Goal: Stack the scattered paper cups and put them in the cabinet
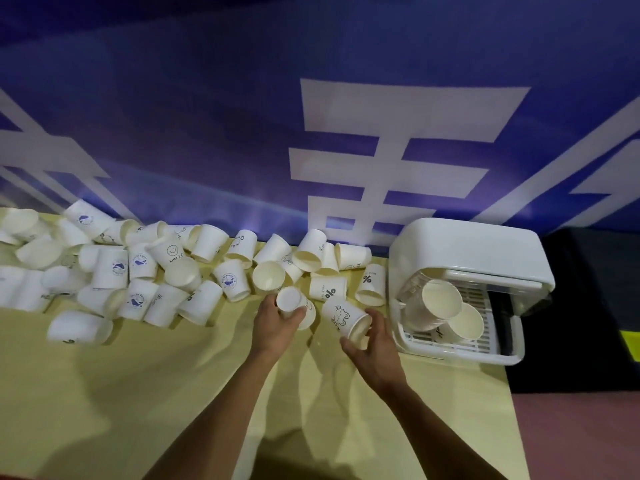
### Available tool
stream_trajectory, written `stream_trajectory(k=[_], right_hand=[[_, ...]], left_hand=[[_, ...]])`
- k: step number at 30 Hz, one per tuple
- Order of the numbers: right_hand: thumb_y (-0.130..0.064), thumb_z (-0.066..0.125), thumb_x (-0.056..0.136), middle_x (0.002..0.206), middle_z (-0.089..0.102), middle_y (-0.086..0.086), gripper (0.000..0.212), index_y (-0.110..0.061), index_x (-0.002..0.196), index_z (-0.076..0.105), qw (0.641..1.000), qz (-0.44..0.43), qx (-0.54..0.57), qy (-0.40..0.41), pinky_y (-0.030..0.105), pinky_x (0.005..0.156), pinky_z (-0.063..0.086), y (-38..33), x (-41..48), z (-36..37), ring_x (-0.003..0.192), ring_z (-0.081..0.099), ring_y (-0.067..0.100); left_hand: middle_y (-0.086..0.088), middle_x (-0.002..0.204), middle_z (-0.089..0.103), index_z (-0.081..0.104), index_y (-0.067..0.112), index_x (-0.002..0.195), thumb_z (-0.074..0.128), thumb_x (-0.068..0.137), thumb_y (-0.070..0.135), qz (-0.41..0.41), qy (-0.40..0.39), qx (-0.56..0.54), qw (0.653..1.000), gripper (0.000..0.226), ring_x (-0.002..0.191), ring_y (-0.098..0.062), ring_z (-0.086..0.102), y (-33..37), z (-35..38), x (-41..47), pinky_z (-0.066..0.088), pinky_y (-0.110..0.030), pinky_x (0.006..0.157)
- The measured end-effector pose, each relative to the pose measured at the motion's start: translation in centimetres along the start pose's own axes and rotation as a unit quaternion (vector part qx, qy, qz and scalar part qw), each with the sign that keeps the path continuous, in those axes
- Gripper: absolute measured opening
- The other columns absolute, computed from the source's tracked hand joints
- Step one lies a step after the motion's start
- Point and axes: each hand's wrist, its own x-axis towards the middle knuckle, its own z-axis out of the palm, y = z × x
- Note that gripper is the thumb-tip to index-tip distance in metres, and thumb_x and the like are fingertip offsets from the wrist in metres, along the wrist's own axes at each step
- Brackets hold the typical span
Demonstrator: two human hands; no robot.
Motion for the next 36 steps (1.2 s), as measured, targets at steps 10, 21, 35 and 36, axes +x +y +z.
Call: stream_trajectory(k=[10,21,35,36], right_hand=[[-0.036,0.080,0.079,0.133,0.052,-0.007,0.074,-0.033,0.140,0.039,0.993,-0.008,0.107,0.052,0.021,0.078,0.056,1.7,-3.7,-4.7,0.104,0.062,0.006],[-0.036,0.078,0.085,0.113,0.067,-0.003,0.048,-0.033,0.126,0.053,0.968,-0.004,0.151,0.202,0.023,0.071,0.055,2.7,-5.9,-13.3,0.087,0.066,0.006],[-0.045,0.074,0.083,0.136,0.049,0.001,0.072,-0.020,0.143,0.044,0.960,0.031,-0.041,0.275,0.040,0.096,0.048,4.7,-3.7,-18.2,0.124,0.051,0.022],[-0.045,0.074,0.083,0.136,0.049,0.002,0.072,-0.020,0.143,0.044,0.963,0.032,-0.056,0.261,0.040,0.098,0.047,5.0,-3.2,-18.1,0.126,0.050,0.023]], left_hand=[[0.000,0.108,0.063,0.044,0.022,0.120,0.072,0.086,0.033,0.005,-0.035,-0.011,0.999,0.045,0.093,-0.022,0.064,2.9,1.5,-4.9,0.044,-0.028,0.068],[-0.009,0.102,0.064,0.032,0.019,0.106,0.066,0.077,0.039,0.010,-0.069,0.006,0.998,0.049,0.084,-0.022,0.060,6.6,5.8,-7.6,0.038,-0.031,0.061],[0.003,0.123,0.056,0.038,0.024,0.135,0.076,0.065,0.025,0.014,-0.170,0.012,0.985,0.079,0.102,-0.013,0.061,8.8,7.7,-7.7,0.050,-0.034,0.085],[0.004,0.122,0.059,0.043,0.025,0.132,0.074,0.061,0.027,0.014,-0.175,0.015,0.984,0.078,0.102,-0.013,0.063,8.8,7.6,-7.6,0.051,-0.035,0.087]])
